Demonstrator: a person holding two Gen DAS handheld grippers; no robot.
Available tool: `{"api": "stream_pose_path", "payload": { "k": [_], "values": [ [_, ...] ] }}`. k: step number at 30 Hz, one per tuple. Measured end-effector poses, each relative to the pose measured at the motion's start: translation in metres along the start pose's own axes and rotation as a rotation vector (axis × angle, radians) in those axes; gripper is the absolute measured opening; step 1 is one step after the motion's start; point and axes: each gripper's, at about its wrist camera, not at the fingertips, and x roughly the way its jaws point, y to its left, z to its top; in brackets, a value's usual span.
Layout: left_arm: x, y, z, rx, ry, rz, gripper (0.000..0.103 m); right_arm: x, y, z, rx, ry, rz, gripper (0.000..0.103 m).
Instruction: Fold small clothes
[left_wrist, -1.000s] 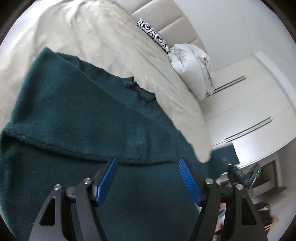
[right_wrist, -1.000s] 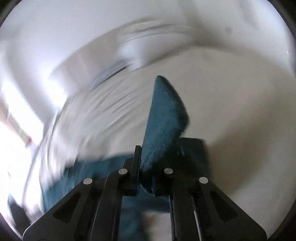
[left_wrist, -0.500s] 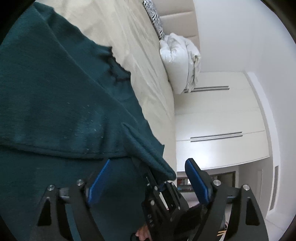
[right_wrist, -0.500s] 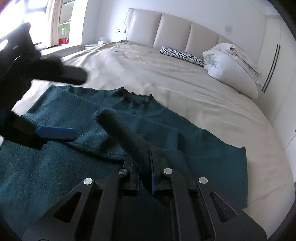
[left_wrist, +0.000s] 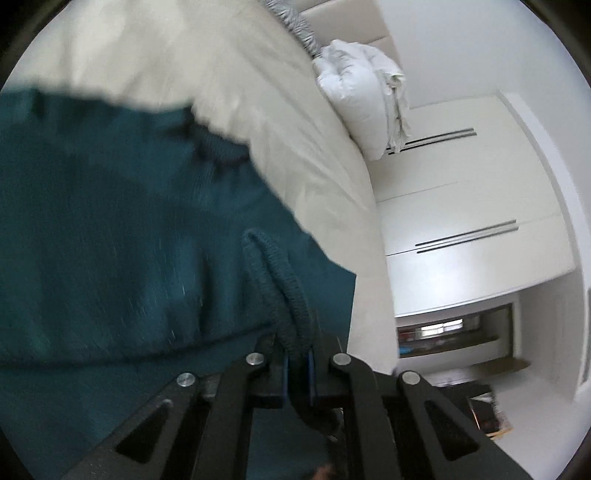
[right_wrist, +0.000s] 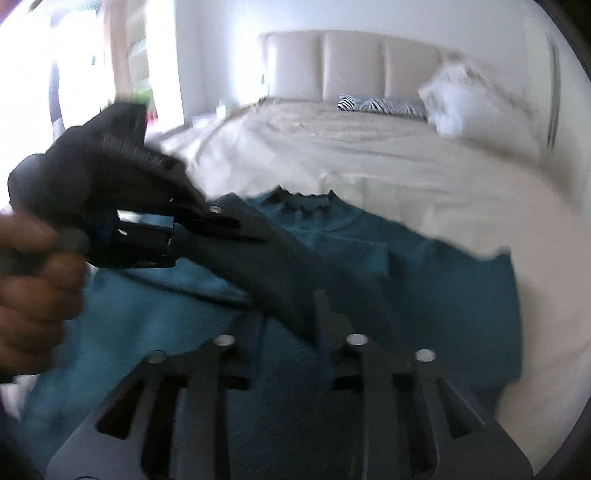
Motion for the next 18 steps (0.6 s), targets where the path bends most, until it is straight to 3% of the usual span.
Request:
{"api": "stream_pose_path", "payload": {
  "k": [1, 3, 7, 11, 15, 18],
  "values": [
    [-0.005, -0.005, 0.004, 0.031, -0.013, 0.019, 0.008, -0.008, -0.016, -0.002, 0.113, -0.021, 0.047, 0.065],
    [-0.018, -0.020, 0.015, 0.113, -0.040, 0.064, 0.008, -0.018, -0.041, -0.009, 0.290, -0.067, 0.109, 0.076],
    [-0.036, -0.040, 0.022, 0.248, -0.079, 0.126, 0.008, -0.004, -0.100, -0.039, 0.749, -0.034, 0.298, 0.076],
    [-0.050, -0.034, 0.023, 0.299, -0.095, 0.142, 0.008, 0.021, -0.142, -0.066, 1.100, -0.023, 0.409, 0.077],
    [-0.055, -0.007, 0.024, 0.257, -0.101, 0.146, 0.008, 0.044, -0.163, -0.078, 1.231, 0.006, 0.425, 0.077],
    [-0.054, 0.011, 0.024, 0.230, -0.098, 0.155, 0.008, 0.052, -0.175, -0.079, 1.273, -0.024, 0.442, 0.076]
  ]
}}
